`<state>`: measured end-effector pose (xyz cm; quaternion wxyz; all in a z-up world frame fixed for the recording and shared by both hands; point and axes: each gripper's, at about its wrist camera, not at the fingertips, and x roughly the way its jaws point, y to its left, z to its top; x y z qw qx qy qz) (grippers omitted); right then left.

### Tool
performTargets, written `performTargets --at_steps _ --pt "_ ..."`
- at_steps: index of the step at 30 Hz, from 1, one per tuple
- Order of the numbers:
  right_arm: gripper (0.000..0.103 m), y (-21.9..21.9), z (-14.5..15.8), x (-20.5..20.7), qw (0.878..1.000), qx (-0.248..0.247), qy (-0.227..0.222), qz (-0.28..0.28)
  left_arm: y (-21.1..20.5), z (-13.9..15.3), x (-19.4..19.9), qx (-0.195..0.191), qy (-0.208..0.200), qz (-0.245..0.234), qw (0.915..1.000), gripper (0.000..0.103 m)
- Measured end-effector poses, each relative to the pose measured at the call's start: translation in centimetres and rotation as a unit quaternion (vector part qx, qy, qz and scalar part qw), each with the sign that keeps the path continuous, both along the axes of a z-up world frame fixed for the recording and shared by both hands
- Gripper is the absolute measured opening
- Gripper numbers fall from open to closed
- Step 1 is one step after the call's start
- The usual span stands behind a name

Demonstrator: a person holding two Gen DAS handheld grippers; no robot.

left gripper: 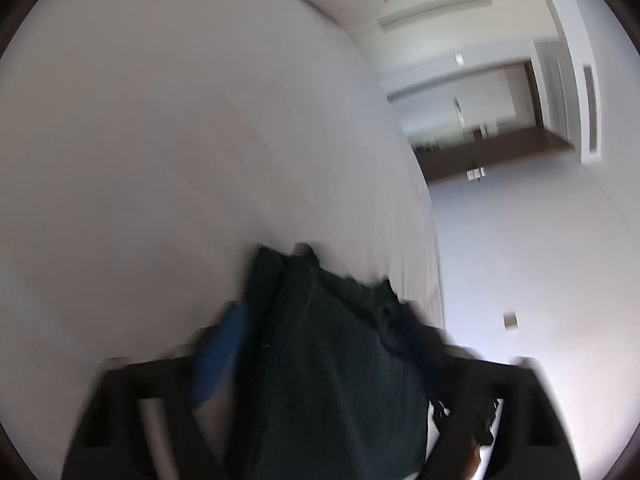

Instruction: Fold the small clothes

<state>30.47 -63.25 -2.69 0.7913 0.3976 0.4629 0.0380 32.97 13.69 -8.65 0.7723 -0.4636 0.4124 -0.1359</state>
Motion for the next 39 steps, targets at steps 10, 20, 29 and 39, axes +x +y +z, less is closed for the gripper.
performTargets --at_steps 10,20,29,39 --pt "0.052 1.4 3.3 -5.9 0.99 -0.138 -0.017 0.027 -3.0 2.6 -6.7 0.118 -0.047 -0.063 0.9899 0.071" --pt "0.027 5.6 0.6 -12.2 0.969 -0.23 0.017 0.089 -4.0 0.2 -10.5 0.178 -0.027 -0.095 0.979 0.061" --pt "0.02 5.2 2.0 -15.5 0.959 -0.275 0.003 0.074 -3.7 -0.1 -11.8 0.208 -0.023 -0.092 0.9734 0.021" --pt "0.006 6.0 2.0 -16.5 0.95 -0.299 -0.006 0.086 -3.9 0.1 -12.6 0.245 -0.028 -0.093 0.9646 0.009"
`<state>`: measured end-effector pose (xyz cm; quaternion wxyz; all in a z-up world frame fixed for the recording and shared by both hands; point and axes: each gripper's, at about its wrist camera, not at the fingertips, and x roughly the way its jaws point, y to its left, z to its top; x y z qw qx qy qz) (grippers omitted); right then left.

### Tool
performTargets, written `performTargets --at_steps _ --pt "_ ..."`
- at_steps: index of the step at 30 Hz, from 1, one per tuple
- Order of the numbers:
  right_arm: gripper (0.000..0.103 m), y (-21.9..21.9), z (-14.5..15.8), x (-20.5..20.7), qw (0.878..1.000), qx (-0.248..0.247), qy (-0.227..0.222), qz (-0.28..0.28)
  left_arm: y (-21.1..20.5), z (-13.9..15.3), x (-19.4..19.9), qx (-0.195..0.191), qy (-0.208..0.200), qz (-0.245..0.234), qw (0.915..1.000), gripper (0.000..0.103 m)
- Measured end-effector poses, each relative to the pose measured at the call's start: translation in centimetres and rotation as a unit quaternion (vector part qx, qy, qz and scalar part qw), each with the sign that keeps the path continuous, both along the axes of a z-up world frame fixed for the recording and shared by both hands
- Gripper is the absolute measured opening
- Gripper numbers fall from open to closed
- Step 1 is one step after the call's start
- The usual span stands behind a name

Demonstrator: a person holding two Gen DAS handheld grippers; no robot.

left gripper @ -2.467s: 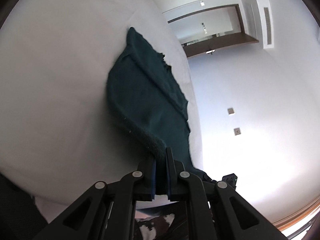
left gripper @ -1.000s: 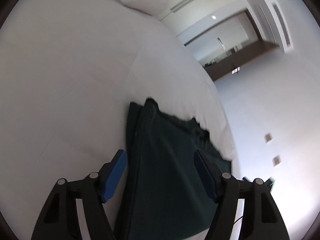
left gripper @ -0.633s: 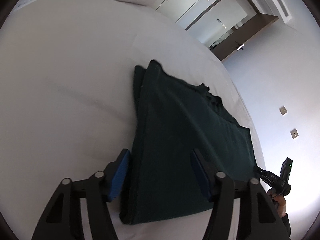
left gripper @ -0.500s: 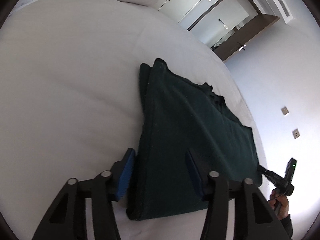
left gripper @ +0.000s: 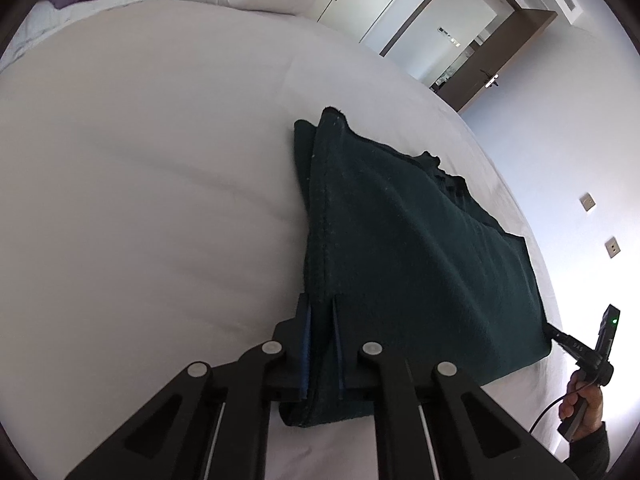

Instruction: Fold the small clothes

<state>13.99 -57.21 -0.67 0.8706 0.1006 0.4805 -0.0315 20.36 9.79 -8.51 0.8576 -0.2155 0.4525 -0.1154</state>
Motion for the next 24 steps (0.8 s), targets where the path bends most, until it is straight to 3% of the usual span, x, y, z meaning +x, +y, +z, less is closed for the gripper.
performTargets --at_steps 10,13,21,24 --pt "0.005 0.1 1.5 -1.3 1.0 -0.008 -0.018 0.001 -0.3 1.4 -1.9 0.028 -0.032 -0.002 0.9991 0.008" --pt "0.005 -0.1 0.8 -1.2 1.0 -0.009 -0.006 0.002 -0.3 0.9 -2.2 0.022 -0.03 0.001 0.9993 0.008" --pt "0.005 -1.6 -1.1 -2.0 1.0 0.023 0.003 -0.018 0.7 -1.3 -2.0 -0.003 -0.005 0.011 0.9999 0.005" --pt "0.005 -2.8 -2.2 -1.5 0.998 0.06 0.008 -0.035 0.6 -1.5 -1.8 -0.003 -0.003 0.006 1.0 0.006"
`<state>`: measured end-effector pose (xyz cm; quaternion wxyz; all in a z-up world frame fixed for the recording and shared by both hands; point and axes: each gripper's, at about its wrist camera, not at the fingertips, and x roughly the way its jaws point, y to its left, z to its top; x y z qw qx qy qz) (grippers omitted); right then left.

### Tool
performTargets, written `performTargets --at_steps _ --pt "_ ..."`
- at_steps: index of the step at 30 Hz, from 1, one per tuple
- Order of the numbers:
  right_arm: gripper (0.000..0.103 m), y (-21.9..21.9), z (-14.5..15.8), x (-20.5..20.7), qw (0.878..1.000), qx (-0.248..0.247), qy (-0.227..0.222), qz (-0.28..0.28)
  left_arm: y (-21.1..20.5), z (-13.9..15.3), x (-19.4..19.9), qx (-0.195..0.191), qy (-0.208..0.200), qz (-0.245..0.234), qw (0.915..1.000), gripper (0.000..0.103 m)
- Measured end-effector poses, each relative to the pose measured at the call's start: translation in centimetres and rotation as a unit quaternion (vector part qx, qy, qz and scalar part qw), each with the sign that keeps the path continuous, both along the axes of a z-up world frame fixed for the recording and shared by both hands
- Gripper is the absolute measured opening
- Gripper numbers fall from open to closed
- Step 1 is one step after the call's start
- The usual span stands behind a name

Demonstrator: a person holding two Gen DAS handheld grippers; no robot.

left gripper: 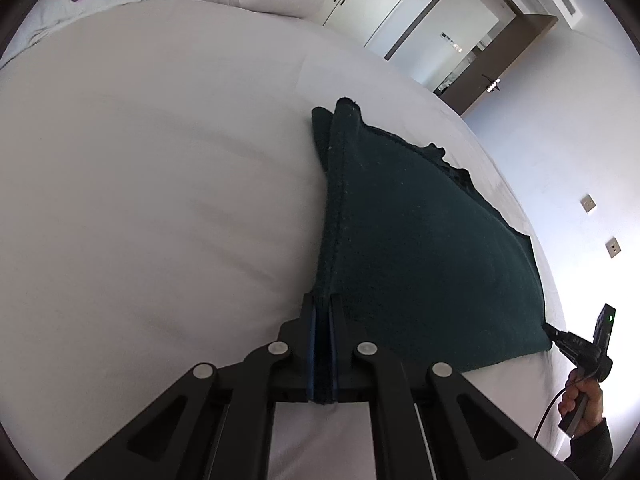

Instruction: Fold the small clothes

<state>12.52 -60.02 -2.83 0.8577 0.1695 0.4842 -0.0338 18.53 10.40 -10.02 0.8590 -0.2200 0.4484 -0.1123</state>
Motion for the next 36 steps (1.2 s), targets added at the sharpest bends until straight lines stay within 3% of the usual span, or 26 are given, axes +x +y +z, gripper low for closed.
performTargets --at_steps 3,5,7,9,12,16,19,21,22,24,26,28,30,33,36 --pt "0.007 -0.4 -0.2 0.3 1.0 0.018 0.002 0.0 0.1 0.1 0.0 -0.005 0.0 -0.005 1.0 0.01" --pt "0.017 -0.5 0.2 -0.1 1.0 0.021 0.002 0.001 0.6 0.7 -0.1 -0.001 -0.001 0.008 1.0 0.034" --pt "0.028 -1.0 0.9 -0.8 1.0 0.024 0.002 -0.015 1.3 1.9 -0.7 0.014 -0.011 0.033 0.9993 0.043" --pt "0.031 -1.6 1.9 -1.7 0.999 0.023 -0.011 -0.034 1.9 4.0 -1.2 0.027 -0.038 0.056 0.9973 0.044" --pt "0.031 -0.9 4.5 -1.9 0.997 0.043 -0.059 -0.028 0.5 6.8 0.0 0.051 -0.073 0.036 0.9953 0.044" --pt "0.031 3.7 6.2 2.5 0.983 0.142 -0.103 0.049 -4.2 8.5 4.3 0.055 -0.101 -0.008 0.9933 0.044" --pt "0.031 8.3 5.1 7.7 0.972 0.189 -0.101 0.093 -8.8 8.0 8.5 0.079 -0.109 -0.042 0.99 0.044" --pt "0.031 10.5 3.4 10.8 0.966 0.223 -0.077 0.106 -11.3 7.0 11.0 0.132 -0.113 -0.051 0.9835 0.044" --pt "0.031 11.5 2.1 12.7 0.963 0.242 -0.048 0.113 -11.7 6.4 11.9 0.144 -0.106 -0.05 0.9826 0.044" --pt "0.031 12.6 -0.1 15.4 0.962 0.246 -0.03 0.11 -11.8 4.3 13.9 0.155 -0.079 -0.047 0.9837 0.044" --pt "0.026 11.9 -2.7 17.4 0.965 0.249 -0.009 0.086 -10.6 2.1 14.7 0.141 -0.057 -0.035 0.9878 0.046" --pt "0.014 9.6 -4.4 18.4 0.954 0.294 -0.015 0.058 -9.0 1.4 14.6 0.092 -0.064 -0.033 0.9932 0.046" --pt "0.012 5.7 -4.9 18.1 0.946 0.321 -0.043 0.008 -7.7 1.2 14.6 0.059 -0.062 -0.028 0.996 0.046" --pt "0.006 -0.2 -5.8 17.2 0.936 0.336 -0.076 -0.07 -7.3 1.1 14.8 0.05 -0.062 -0.027 0.9964 0.046" --pt "0.005 -5.6 -5.9 14.9 0.935 0.305 -0.09 -0.158 -7.4 1.0 14.9 0.051 -0.068 -0.029 0.996 0.046"
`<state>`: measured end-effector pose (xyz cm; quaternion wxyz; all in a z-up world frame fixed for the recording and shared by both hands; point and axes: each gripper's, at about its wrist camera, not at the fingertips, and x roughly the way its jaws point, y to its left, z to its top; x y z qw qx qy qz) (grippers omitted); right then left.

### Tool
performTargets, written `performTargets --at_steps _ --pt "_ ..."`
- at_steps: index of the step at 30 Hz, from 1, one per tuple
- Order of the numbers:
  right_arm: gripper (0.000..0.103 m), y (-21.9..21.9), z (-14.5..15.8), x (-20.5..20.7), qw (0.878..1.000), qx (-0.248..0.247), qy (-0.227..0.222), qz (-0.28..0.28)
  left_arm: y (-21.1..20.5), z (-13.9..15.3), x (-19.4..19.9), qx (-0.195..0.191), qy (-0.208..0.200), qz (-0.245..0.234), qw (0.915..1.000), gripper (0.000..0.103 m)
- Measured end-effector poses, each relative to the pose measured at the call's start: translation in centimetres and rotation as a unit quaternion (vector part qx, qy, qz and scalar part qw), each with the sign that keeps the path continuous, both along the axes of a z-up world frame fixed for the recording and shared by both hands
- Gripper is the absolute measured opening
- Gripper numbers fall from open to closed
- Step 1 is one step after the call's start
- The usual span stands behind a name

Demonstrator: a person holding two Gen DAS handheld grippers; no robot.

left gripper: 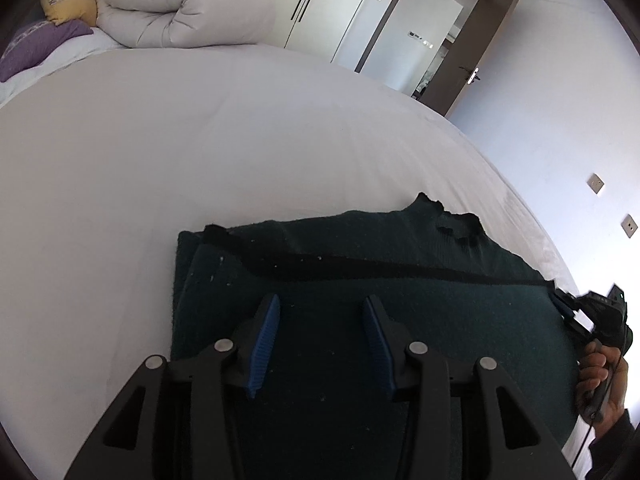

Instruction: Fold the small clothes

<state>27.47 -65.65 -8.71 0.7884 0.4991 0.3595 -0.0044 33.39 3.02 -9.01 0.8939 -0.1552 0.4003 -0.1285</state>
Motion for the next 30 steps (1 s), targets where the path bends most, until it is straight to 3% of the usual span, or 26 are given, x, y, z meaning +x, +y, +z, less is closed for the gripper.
performTargets --at_steps 1,3,5,7,9,10,13,14,15,17,18,22,24,25,28,30 --pt "0.007 -1.4 0.0 -0.9 1.0 0.013 0.002 -0.022 0.1 0.0 0.0 -0.002 0.001 -0.001 1.0 0.047" --pt "0.011 -2.4 1.1 -2.4 0.999 -0.008 0.017 -0.048 0.1 0.2 -0.3 -0.003 0.005 0.003 1.0 0.047" --pt "0.012 -1.1 3.2 -3.9 0.999 -0.028 -0.004 -0.019 -0.3 1.3 -1.6 0.013 0.013 0.015 0.9997 0.048" --pt "0.012 2.3 5.0 -5.0 0.998 -0.018 -0.039 0.045 -1.3 2.9 -4.2 -0.014 0.003 -0.001 0.9999 0.051" --pt "0.012 7.8 5.6 -5.8 0.988 -0.014 -0.051 0.143 -3.5 3.9 -7.7 -0.028 -0.01 -0.033 0.999 0.062" --pt "0.012 10.9 5.2 -6.1 0.98 -0.007 -0.046 0.193 -4.5 4.1 -9.2 -0.021 -0.015 -0.051 0.9984 0.066" --pt "0.012 17.4 2.0 -6.5 0.957 0.025 -0.007 0.289 -7.0 2.9 -11.9 0.012 0.0 -0.081 0.9966 0.066" --pt "0.012 18.5 1.1 -6.7 0.954 0.028 0.007 0.299 -7.3 1.7 -11.9 0.036 0.026 -0.077 0.9961 0.065" --pt "0.011 19.1 -0.4 -6.5 0.953 0.03 0.03 0.301 -6.9 0.7 -11.8 0.035 0.043 -0.068 0.9961 0.06" --pt "0.006 17.8 -1.7 -6.8 0.96 0.048 0.029 0.275 -5.7 0.4 -11.9 0.025 0.041 -0.056 0.9973 0.041" --pt "0.006 16.5 -1.7 -6.9 0.965 0.058 0.025 0.256 -5.3 0.3 -11.9 0.032 0.046 -0.058 0.9968 0.038" --pt "0.006 8.7 -1.4 -8.8 0.989 0.04 0.017 0.144 -5.1 0.1 -11.7 0.038 0.045 -0.07 0.9958 0.038" --pt "0.006 5.2 -1.0 -10.2 0.995 0.038 0.022 0.094 -5.5 0.1 -11.8 0.049 0.041 -0.07 0.9955 0.038" --pt "0.007 3.3 -0.2 -11.2 0.998 0.014 0.026 0.058 -5.7 0.1 -12.0 0.055 0.038 -0.07 0.9953 0.038" --pt "0.01 0.5 2.5 -13.5 0.999 -0.022 0.025 -0.013 -5.8 0.0 -12.4 0.061 0.032 -0.071 0.9951 0.038" --pt "0.01 0.5 3.6 -13.7 0.998 -0.045 0.024 -0.032 -5.6 -0.1 -12.4 0.057 0.031 -0.073 0.9952 0.038"
